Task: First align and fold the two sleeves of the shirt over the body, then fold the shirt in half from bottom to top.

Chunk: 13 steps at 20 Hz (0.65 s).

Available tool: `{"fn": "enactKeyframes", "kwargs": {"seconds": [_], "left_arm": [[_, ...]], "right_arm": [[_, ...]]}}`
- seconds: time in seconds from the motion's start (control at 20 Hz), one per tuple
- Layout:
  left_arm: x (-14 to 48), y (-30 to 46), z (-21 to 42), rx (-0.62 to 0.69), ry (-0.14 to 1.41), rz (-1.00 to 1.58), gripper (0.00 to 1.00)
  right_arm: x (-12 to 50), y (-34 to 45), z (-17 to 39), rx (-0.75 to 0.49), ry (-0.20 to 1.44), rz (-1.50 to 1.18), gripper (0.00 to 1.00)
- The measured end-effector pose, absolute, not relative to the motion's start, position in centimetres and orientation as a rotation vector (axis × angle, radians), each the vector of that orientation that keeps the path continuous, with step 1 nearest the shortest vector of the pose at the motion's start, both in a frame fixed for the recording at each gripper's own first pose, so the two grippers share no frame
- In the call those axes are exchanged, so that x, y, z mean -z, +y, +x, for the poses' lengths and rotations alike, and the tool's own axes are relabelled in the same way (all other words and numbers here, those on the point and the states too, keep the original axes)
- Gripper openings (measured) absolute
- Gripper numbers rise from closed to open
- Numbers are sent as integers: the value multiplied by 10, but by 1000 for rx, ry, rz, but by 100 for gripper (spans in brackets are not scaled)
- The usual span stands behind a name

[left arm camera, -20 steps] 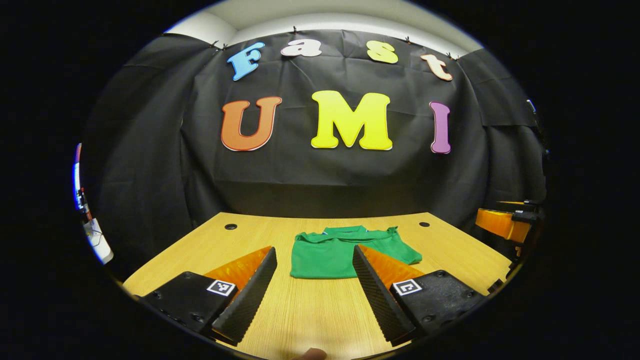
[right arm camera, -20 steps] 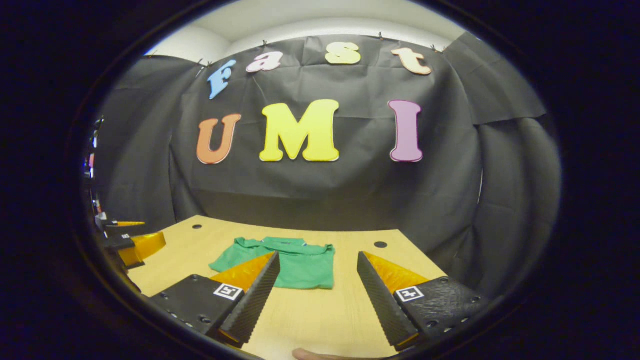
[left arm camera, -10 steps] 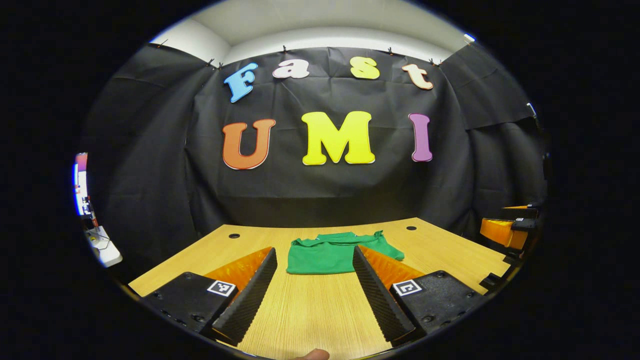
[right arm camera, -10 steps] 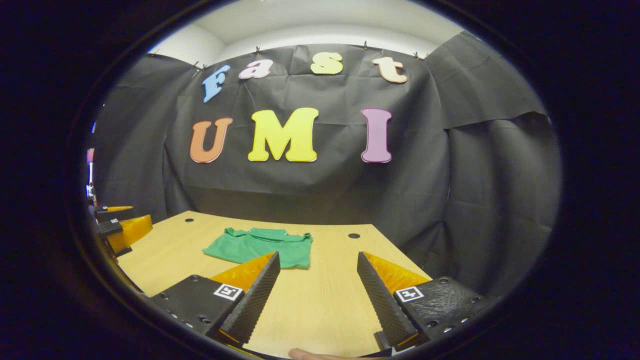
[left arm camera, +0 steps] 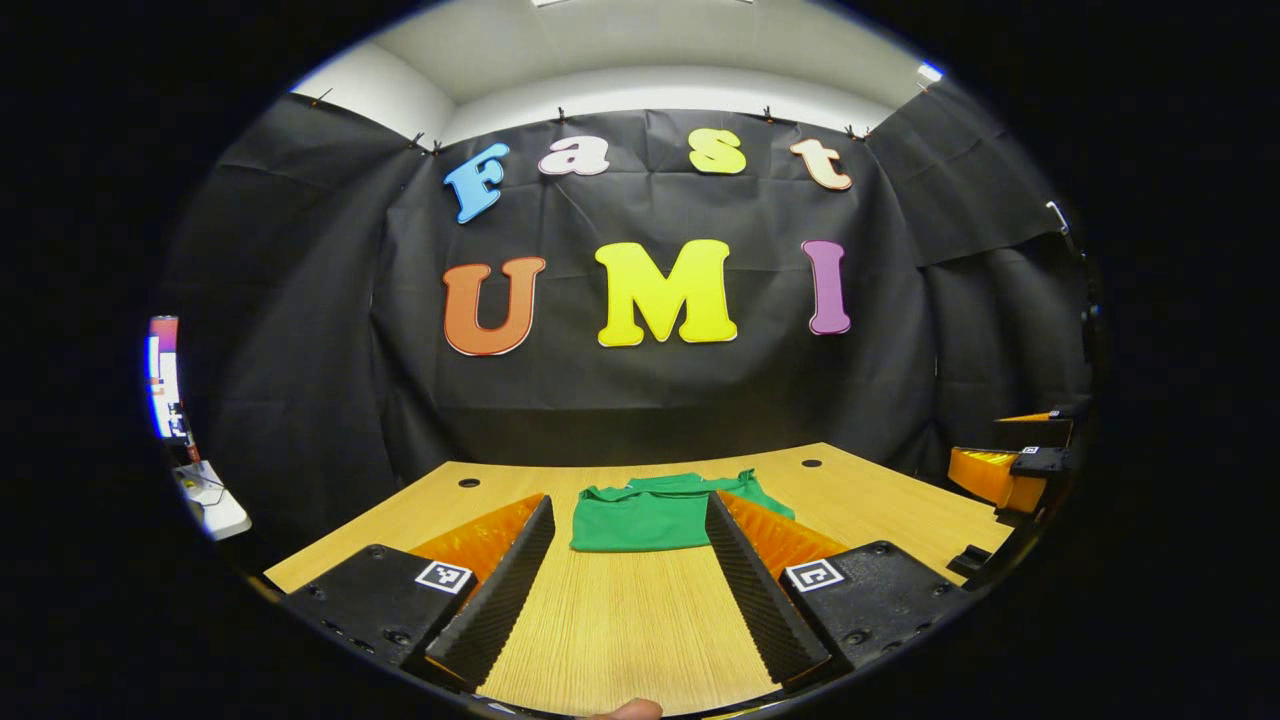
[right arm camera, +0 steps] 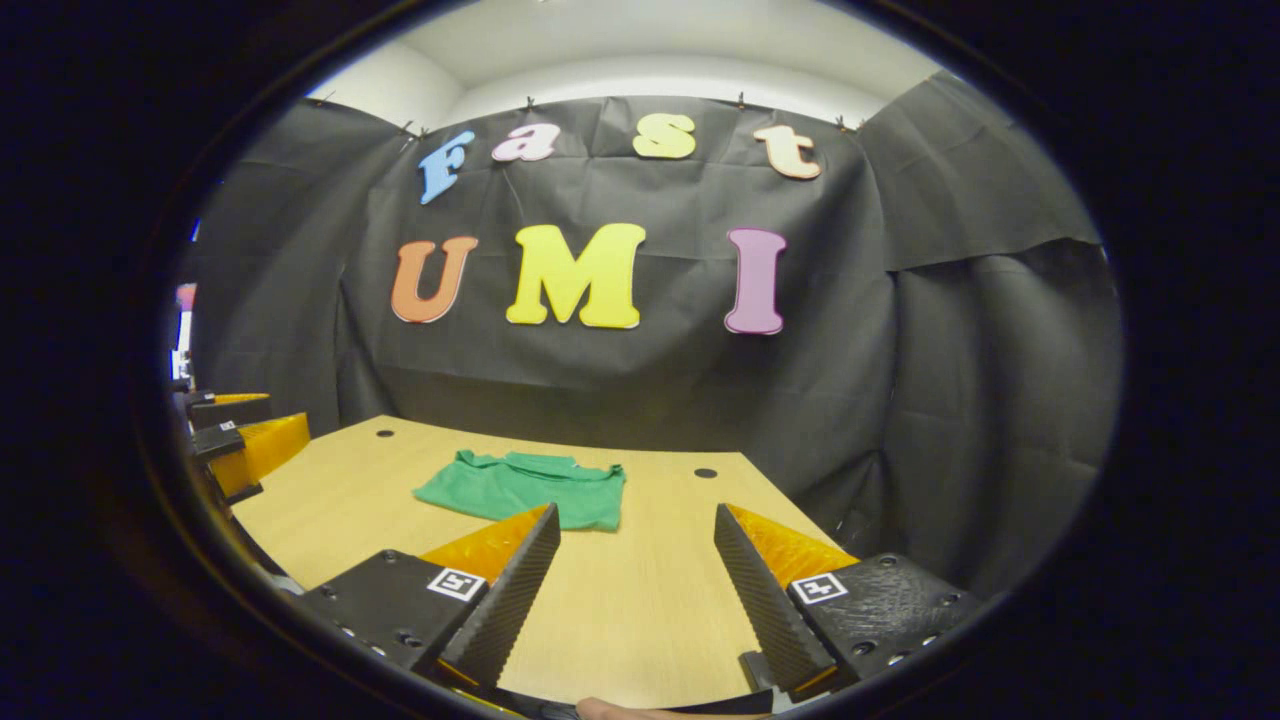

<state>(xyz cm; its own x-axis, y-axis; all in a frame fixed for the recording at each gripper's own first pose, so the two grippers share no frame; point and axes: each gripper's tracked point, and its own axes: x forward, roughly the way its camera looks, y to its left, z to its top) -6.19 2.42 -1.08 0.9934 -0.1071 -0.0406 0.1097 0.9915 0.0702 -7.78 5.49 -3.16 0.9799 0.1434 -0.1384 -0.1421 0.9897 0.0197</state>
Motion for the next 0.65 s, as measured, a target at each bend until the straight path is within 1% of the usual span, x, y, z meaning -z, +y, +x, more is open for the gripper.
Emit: {"fn": "enactKeyframes", "kwargs": {"seconds": [0.05,0.1,0.3,0.35,0.4,0.65], "left_arm": [[12,26,-60,107,40,66,98],[16,29,-60,103,47,61,98],[24,39,-58,89,69,47,98],[24,41,-58,86,68,48,98],[26,41,-58,86,68,46,98],[24,36,-60,110,61,38,98]], "right_arm": [[30,58,-80,-147,131,-5,93],[29,60,-81,-150,123,-16,95],[32,73,-83,-177,128,-21,95],[34,74,-83,-181,133,-23,97],[35,76,-83,-183,138,-22,95],[39,73,-82,-178,148,-13,95]]}}
